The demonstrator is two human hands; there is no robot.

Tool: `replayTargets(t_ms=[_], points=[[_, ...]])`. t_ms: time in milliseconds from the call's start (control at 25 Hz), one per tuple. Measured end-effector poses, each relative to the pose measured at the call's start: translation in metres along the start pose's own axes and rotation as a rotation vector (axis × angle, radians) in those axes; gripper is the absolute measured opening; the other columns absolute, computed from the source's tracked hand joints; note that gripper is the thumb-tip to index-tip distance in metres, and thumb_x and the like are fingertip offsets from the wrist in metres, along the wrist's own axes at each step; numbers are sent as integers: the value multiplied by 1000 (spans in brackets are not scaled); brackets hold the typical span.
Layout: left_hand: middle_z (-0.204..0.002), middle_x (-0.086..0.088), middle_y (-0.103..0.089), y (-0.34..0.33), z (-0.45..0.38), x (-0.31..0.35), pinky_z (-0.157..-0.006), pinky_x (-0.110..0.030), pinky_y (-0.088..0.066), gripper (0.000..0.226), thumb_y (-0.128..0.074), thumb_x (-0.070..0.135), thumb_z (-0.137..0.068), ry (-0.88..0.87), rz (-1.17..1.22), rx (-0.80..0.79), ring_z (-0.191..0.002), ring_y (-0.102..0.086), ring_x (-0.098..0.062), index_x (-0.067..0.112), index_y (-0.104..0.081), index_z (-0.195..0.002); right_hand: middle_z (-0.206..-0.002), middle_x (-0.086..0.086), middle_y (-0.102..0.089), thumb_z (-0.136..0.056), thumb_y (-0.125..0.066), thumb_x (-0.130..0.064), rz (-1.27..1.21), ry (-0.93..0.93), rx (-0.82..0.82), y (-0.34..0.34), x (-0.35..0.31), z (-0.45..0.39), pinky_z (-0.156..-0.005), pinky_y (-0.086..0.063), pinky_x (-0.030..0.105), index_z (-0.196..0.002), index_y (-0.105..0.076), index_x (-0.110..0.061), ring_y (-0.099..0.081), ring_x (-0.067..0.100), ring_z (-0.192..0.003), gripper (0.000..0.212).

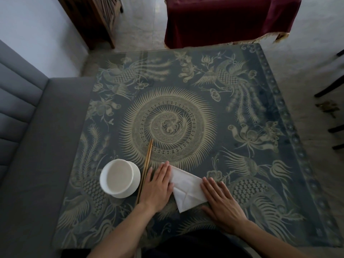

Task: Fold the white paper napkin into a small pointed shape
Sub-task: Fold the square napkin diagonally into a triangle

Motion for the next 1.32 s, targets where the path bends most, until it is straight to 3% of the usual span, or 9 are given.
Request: replayTargets(t_ms=[160,320,440,560,720,840,1000,1200,1320], points=[[-163,-6,7,-4,4,-8,-120,-49,-5,65,-9,47,-103,65,9,5,-149,6,-23,10,0,-155,-162,5,-15,-100,-30,-57,51,-13,-20,4,23,5,-115,-11,48,-155,-16,-13,-4,21,-149,72],[-162,-9,8,3,8,1,-121,-47,-3,66,-14,47,-103,45,44,33,-149,9,-26,7,0,-154,-160,9,-19,-98,-30,-56,74,-54,-10,14,38,6,-115,-13,49,-152,-22,-8,-9,22,-148,73],[-163,-7,6,4,14,31,-119,-45,-3,64,-18,43,-103,-124,99,46,-150,4,-25,8,-4,-155,-160,11,-18,-98,-33,-54,31,-58,58,17,20,6,-114,-16,48,-151,-25,-5,-12,25,-148,73],[-164,-5,-8,0,22,55,-118,-45,-9,61,-26,40,-104,-269,101,46,-150,-2,-21,10,-17,-155,-158,12,-25,-96,-37,-51,-2,9,91,11,-14,4,-112,-19,48,-149,-33,-4,-19,27,-146,70],[-161,-4,-24,12,3,42,-119,-48,-16,54,-27,34,-104,-191,112,64,-149,-13,-21,14,-26,-154,-152,12,-39,-99,-34,-45,-17,1,205,19,-17,10,-110,-24,46,-143,-45,-4,-35,29,-140,61],[-150,-3,-42,33,-25,24,-117,-44,-21,45,-44,18,-101,-108,95,107,-141,-32,-22,17,-40,-146,-134,9,-60,-99,-38,-37,-94,-239,302,38,18,14,-95,-41,45,-131,-60,-11,-57,31,-119,47],[-121,4,-58,53,-54,10,-103,-35,-31,32,-50,20,-94,-76,39,94,-115,-49,-18,27,-57,-124,-110,-4,-61,-88,-63,-40,-134,-552,79,42,56,4,-80,-39,40,-119,-58,-28,-55,23,-101,34],[-111,3,-53,52,-67,3,-94,-37,-38,11,-52,26,-89,-62,85,-11,-110,-44,-19,25,-56,-99,-95,-10,-48,-87,-57,-43,-272,-561,-96,36,64,-15,-78,-39,35,-93,-53,-31,-48,17,-98,14],[-110,2,-50,49,-66,2,-91,-37,-41,6,-54,26,-88,-60,104,-31,-108,-43,-19,24,-54,-94,-103,-4,-49,-92,-54,-37,-240,-515,-78,38,58,-17,-80,-44,34,-98,-56,-25,-48,18,-98,14]])
Point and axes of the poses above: each hand's wrist, its own z-axis away from the middle knuckle, its own y-axis out of the back of the hand, x = y × z, the point moved 9 cm from there along -z, towards the middle knuckle
